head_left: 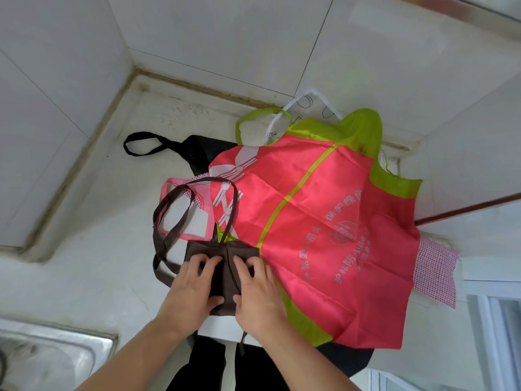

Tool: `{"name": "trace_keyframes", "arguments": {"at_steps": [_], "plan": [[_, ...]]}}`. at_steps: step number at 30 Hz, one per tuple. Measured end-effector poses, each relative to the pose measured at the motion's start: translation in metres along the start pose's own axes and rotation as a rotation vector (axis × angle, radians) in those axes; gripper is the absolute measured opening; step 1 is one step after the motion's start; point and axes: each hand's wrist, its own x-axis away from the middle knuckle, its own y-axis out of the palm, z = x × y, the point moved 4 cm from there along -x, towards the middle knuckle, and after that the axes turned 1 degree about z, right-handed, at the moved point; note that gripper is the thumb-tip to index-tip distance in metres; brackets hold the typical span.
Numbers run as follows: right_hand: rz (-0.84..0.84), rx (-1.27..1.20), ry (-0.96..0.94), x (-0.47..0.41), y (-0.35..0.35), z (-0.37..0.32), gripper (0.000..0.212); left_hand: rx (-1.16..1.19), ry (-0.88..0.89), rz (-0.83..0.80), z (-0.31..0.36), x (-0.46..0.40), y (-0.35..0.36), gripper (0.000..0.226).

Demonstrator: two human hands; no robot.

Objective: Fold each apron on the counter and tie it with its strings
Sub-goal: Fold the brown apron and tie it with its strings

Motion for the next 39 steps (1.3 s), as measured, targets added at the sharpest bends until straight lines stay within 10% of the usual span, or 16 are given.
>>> {"name": "trace_keyframes", "arguments": {"at_steps": [12, 20, 27, 32, 39], "plan": [[-0.169, 0.118, 0.089, -0.030, -0.003, 0.009, 0.119, -0.184, 0.002, -0.056, -0.018, -0.005, 0.000, 0.129], [0.118, -0.387, 0.334, 0.005, -0.011, 0.023, 0.065, -0.251, -0.027, -0.087, -0.013, -0.012, -0.007, 0.131], [-0.086, -0.717, 0.510, 0.002, 0.018, 0.019, 0.014, -0.194, -0.041, -0.060, -0.010, -0.009, -0.003, 0.126], [0.068, -0.802, 0.474, 0.008, -0.003, 0.021, 0.026, -0.054, 0.099, 0.070, 0.007, -0.004, 0.000, 0.085], [0.127, -0.782, 0.520, 0.034, 0.000, 0.035, 0.033, 0.319, -0.012, -0.172, 0.031, -0.021, 0.011, 0.061]]}}
